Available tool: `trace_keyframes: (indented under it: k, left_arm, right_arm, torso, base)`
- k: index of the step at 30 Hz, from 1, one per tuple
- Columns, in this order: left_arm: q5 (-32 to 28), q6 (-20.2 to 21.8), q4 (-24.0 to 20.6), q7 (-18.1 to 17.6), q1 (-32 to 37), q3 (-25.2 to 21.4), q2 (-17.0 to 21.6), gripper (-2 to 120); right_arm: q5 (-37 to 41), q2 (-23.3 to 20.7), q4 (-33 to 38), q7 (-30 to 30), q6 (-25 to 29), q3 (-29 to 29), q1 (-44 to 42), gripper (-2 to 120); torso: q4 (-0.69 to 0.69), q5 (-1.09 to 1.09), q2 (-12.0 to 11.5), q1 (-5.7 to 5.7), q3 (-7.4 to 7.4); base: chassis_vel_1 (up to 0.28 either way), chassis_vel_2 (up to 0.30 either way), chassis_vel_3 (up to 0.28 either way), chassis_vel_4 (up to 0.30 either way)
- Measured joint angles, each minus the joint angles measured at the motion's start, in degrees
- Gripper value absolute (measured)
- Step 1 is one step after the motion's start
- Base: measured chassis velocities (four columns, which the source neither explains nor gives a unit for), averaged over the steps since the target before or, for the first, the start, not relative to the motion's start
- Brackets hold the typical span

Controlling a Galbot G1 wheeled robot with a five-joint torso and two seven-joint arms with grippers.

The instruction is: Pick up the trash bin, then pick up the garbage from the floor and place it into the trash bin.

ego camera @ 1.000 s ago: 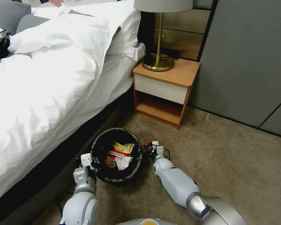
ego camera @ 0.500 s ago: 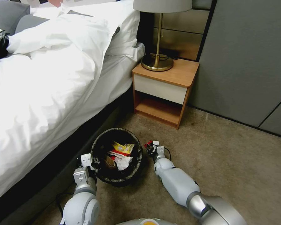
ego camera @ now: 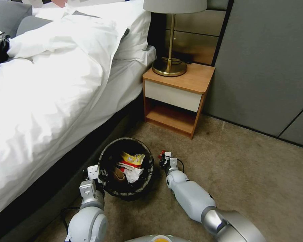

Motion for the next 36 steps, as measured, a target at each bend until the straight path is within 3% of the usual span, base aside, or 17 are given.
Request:
trace_keyframes:
  k: [20,30,32,33,35,36]
  left_arm:
    - [-0.22,-0.06,-0.18,0.00,0.26,0.02,0.44,0]
    - [-1.22,0.08,-0.11,0.03,-0.14,-0.25,1.63,0]
    - [-1.24,0.11,-0.07,0.04,-0.13,-0.21,1.74,0]
    - [-1.24,0.11,-0.07,0.04,-0.13,-0.21,1.74,0]
    - [-1.33,0.23,0.08,0.24,-0.19,0.04,1.89,0]
    - [-1.33,0.23,0.08,0.24,-0.19,0.04,1.89,0]
  right_arm:
    - [-1.80,-0.02,2.50,1.48,4.08,0.07,-0.93,0]
    - [-10.97,-0.39,22.63,2.70,8.78,-0.74,-9.93,0]
    - [-14.63,-3.62,32.31,2.02,11.17,-0.59,-14.43,0]
    - [-14.63,-3.62,32.31,2.02,11.17,-0.59,-14.43,0]
    - [-16.79,-7.04,42.72,-0.35,13.55,-0.29,-17.96,0]
    - [-16.79,-7.04,42.72,-0.35,13.55,-0.29,-17.96,0]
  torso:
    - [-0.02,-0.04,0.00,0.01,0.00]
    - [0.00,0.02,0.00,0.01,0.00]
    - [-0.01,-0.03,0.00,0.01,0.00]
    - [-0.01,-0.03,0.00,0.01,0.00]
    - [-0.03,-0.04,0.00,0.01,0.00]
    - [-0.03,-0.04,0.00,0.01,0.00]
  base:
    - [0.000,0.000,0.000,0.000]
    - [0.000,0.000,0.000,0.000]
    - [0.000,0.000,0.000,0.000]
    - [0.000,0.000,0.000,0.000]
    - [0.000,0.000,0.000,0.000]
    - [0.000,0.000,0.000,0.000]
